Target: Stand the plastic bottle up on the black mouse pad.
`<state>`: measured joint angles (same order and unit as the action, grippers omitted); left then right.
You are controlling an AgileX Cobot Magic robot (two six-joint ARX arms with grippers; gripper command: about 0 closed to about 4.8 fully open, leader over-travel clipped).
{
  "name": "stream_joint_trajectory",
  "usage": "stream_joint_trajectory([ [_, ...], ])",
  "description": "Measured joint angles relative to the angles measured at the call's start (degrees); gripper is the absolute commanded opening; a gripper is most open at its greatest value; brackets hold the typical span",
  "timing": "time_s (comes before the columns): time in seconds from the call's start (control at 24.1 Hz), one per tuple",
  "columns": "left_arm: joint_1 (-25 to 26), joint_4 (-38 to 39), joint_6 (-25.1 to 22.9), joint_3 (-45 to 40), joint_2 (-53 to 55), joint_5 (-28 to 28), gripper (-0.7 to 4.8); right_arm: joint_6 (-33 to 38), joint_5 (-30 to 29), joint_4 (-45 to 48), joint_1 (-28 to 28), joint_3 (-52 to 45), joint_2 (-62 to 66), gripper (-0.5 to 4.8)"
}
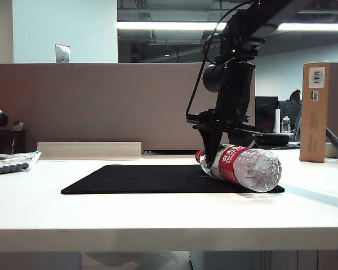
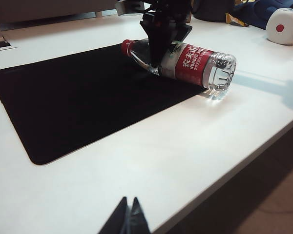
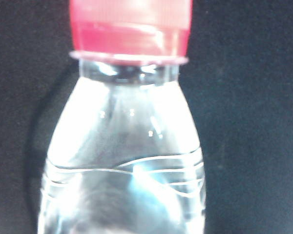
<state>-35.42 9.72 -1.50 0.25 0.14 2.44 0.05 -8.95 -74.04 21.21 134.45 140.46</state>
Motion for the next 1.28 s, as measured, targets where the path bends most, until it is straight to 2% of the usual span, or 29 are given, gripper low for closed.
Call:
stream_joint_trajectory([
  [0.17, 0.0, 0.0, 0.0, 0.0, 0.0, 0.0, 0.01, 0.0, 0.0, -1.1, 0.0, 1.4, 0.4, -0.05],
  [0.33, 0.0, 0.0, 0.0, 0.0, 0.0, 0.0, 0.01, 0.2, -1.3, 0.2, -0.1, 6.9, 2.3, -0.05],
  [0.41, 0.0, 0.0, 0.0, 0.0, 0.0, 0.0, 0.01, 1.6, -5.9, 3.9, -0.3, 11.3, 2.4, -0.05],
  [0.58, 0.0, 0.0, 0.0, 0.0, 0.0, 0.0, 0.01, 2.3, -22.4, 21.2, -0.1, 15.4, 1.7, -0.05],
  [0.62, 0.0, 0.0, 0.0, 0.0, 0.0, 0.0, 0.01, 2.3, -24.3, 24.4, 0.4, 15.4, 1.8, -0.05],
  [0.7, 0.0, 0.0, 0.0, 0.0, 0.0, 0.0, 0.01, 1.4, -25.5, 31.5, 2.2, 15.2, 1.9, -0.05],
  [0.99, 0.0, 0.0, 0.0, 0.0, 0.0, 0.0, 0.01, -0.5, -25.7, 47.5, 5.6, 15.2, 2.1, -0.05],
  [1.28, 0.0, 0.0, 0.0, 0.0, 0.0, 0.0, 0.01, 8.7, -25.5, 63.9, 5.9, 12.3, 3.1, -0.05],
])
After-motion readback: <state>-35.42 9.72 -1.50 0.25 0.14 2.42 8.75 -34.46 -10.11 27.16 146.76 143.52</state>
